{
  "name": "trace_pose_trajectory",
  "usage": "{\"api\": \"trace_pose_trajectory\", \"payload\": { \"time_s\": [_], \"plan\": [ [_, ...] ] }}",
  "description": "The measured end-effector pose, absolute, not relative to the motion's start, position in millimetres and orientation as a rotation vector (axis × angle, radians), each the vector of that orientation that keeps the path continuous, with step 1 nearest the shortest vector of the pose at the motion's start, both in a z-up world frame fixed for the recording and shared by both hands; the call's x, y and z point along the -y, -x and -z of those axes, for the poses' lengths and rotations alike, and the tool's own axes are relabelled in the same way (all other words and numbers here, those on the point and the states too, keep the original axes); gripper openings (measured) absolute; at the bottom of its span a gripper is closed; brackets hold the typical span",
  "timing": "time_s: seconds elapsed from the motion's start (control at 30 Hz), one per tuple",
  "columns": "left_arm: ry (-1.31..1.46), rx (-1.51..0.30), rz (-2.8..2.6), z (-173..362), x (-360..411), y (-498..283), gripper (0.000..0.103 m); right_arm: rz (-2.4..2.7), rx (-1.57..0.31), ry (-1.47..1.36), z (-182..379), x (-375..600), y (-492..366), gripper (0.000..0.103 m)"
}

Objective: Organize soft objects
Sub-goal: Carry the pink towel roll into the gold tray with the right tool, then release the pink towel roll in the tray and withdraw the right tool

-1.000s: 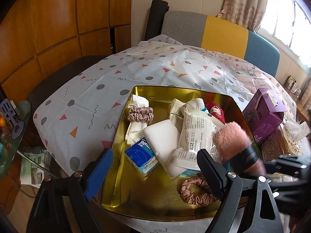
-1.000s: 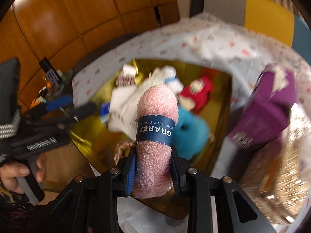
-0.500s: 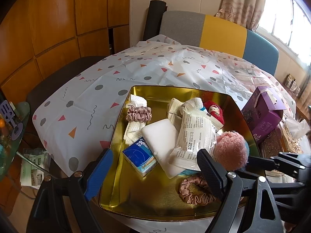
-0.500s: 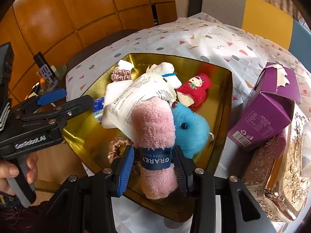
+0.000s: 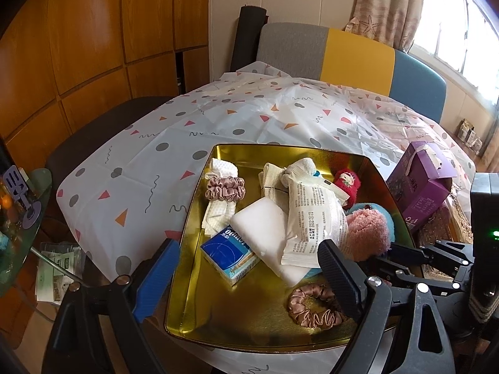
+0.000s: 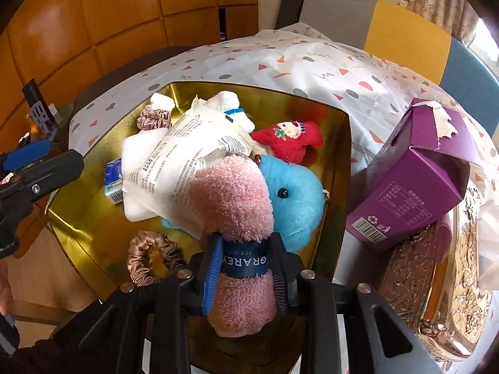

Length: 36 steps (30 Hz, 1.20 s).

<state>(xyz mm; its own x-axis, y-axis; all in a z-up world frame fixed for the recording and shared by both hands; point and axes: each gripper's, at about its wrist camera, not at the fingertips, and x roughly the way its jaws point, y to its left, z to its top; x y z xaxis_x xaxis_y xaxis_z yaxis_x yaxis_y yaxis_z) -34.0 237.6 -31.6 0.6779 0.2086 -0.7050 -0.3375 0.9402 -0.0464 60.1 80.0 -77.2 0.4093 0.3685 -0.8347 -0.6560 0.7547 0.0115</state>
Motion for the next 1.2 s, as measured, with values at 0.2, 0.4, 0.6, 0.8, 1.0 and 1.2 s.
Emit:
{"api": "trace_pose_trajectory", "payload": {
  "time_s": [0.2, 0.4, 0.6, 0.8, 1.0, 1.2],
  "plan": [
    [0.168, -0.751, -0.318, 28.8, -235.4, 37.7, 0.100, -0.645, -0.945, 0.327, 73.6, -77.8, -55.9, 0.031],
    [0.166, -0.737, -0.339, 26.5, -235.1, 42.6, 0.103, -0.611, -0.919, 0.301, 65.6, -72.0, -45.5, 0.031],
    [0.182, -0.709, -0.340, 22.5, -234.2, 51.0, 0.103, -0.524, -0.854, 0.246, 49.2, -59.3, -34.6, 0.037],
    [0.180, -0.682, -0.333, 17.8, -224.8, 57.6, 0.103, -0.357, -0.780, 0.195, 34.5, -44.5, -20.0, 0.040],
    [0.163, -0.661, -0.339, 14.2, -215.4, 62.3, 0.103, -0.302, -0.772, 0.164, 28.0, -29.7, -16.6, 0.040],
    [0.124, -0.642, -0.380, 10.5, -208.9, 65.7, 0.103, -0.280, -0.758, 0.131, 24.0, -17.7, -11.4, 0.040]
  ]
}}
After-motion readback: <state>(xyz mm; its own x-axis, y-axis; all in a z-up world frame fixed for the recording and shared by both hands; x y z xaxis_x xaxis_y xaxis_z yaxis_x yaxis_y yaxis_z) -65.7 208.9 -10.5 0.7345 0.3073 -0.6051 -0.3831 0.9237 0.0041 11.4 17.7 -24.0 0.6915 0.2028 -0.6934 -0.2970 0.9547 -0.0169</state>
